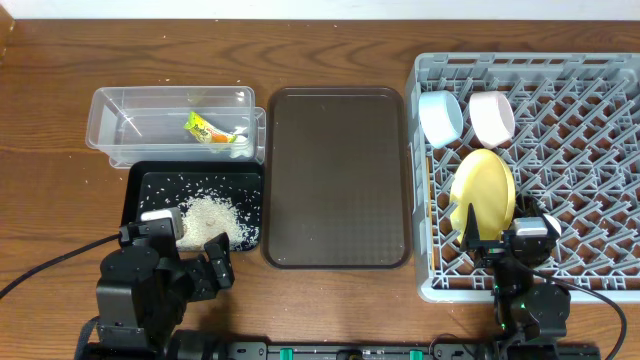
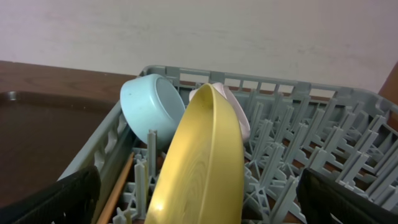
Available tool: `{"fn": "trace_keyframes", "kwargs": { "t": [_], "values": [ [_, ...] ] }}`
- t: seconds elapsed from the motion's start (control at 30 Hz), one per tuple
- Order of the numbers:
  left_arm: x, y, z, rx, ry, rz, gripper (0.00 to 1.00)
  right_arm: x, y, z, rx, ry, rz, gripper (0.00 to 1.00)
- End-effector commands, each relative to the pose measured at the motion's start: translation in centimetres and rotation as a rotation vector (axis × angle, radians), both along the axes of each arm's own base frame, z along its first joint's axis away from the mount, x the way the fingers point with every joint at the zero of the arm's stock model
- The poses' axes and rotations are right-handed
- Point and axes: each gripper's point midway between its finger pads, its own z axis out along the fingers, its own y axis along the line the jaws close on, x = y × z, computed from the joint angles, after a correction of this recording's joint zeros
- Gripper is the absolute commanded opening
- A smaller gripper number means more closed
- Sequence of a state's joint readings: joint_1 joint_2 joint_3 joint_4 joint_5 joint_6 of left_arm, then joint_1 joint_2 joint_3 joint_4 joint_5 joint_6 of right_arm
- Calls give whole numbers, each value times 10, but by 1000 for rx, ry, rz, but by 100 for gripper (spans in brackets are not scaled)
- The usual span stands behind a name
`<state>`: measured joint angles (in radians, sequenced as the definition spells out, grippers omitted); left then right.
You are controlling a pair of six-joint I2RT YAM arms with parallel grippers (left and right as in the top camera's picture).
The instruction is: Sort waste into correct bins and load items into the dishwasher rack
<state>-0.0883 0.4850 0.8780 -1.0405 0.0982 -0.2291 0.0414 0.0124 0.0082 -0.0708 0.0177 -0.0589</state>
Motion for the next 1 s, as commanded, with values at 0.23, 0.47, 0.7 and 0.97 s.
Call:
{"fn": "trace_keyframes", "kwargs": {
  "t": [0.23,0.47,0.7,0.97],
  "values": [
    [-1,0,-1,0,0,-1,92,0,-2,-1,-5,1,-4,99],
    [-1,0,-1,0,0,-1,91,0,-2,-1,-5,1,-4,99],
    [-1,0,-1,0,0,-1,92,0,-2,-1,-5,1,-4,99],
    [-1,13,-3,56,-25,49,92,0,-2,-1,-5,1,-4,99]
  ]
}}
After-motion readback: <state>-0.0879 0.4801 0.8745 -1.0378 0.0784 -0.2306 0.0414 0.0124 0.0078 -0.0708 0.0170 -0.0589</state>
